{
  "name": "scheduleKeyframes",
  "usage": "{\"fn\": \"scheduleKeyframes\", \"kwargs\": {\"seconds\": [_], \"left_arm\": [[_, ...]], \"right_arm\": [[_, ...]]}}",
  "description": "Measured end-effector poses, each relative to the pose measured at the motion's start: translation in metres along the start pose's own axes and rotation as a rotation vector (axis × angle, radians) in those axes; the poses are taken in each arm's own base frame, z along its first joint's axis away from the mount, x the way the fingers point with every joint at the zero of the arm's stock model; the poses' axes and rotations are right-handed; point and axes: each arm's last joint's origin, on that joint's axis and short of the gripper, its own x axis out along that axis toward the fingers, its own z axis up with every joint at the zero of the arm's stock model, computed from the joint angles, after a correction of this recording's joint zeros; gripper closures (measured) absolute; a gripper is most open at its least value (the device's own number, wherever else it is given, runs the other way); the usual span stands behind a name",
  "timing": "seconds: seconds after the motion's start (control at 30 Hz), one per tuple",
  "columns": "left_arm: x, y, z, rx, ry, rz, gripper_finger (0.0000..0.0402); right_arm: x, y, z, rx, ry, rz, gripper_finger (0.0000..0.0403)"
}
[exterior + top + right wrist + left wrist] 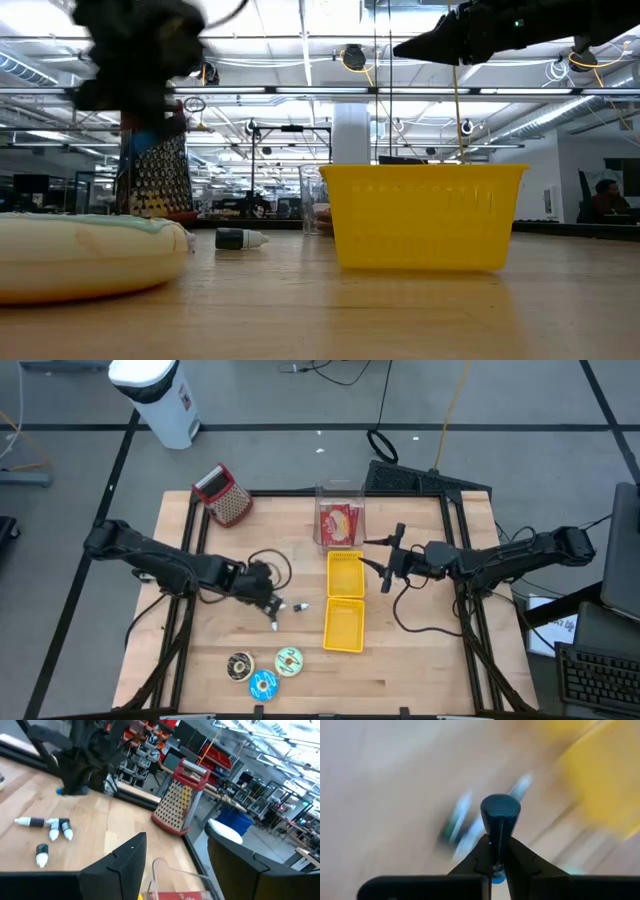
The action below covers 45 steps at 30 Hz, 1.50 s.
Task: Pick & Place Food Item
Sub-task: Put the blue food coloring bottle into the top yellow bin
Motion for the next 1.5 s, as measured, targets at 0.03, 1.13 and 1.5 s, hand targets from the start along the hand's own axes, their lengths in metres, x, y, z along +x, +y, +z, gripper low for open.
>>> {"fn": "scheduleKeyframes", "kwargs": {"seconds": [0.03,1.13,1.5], "left_arm": [[-0.002,-0.005,0.005,0.043,-0.09,-0.035,0.0376],[0.029,-0.059,0.069,0.507,-0.692,-0.377,0.0373],[0.029,-0.058,0.069,0.513,-0.688,-0.373,0.0373]], "right_arm": [[0.0,0.0,0.0,0.004,-0.005,-0.002,0.0203],[0.039,0.014,-0.013,0.465,-0.275,0.338,0.0206],[0.08,0.019,-0.023,0.588,-0.237,0.357,0.0206]]}}
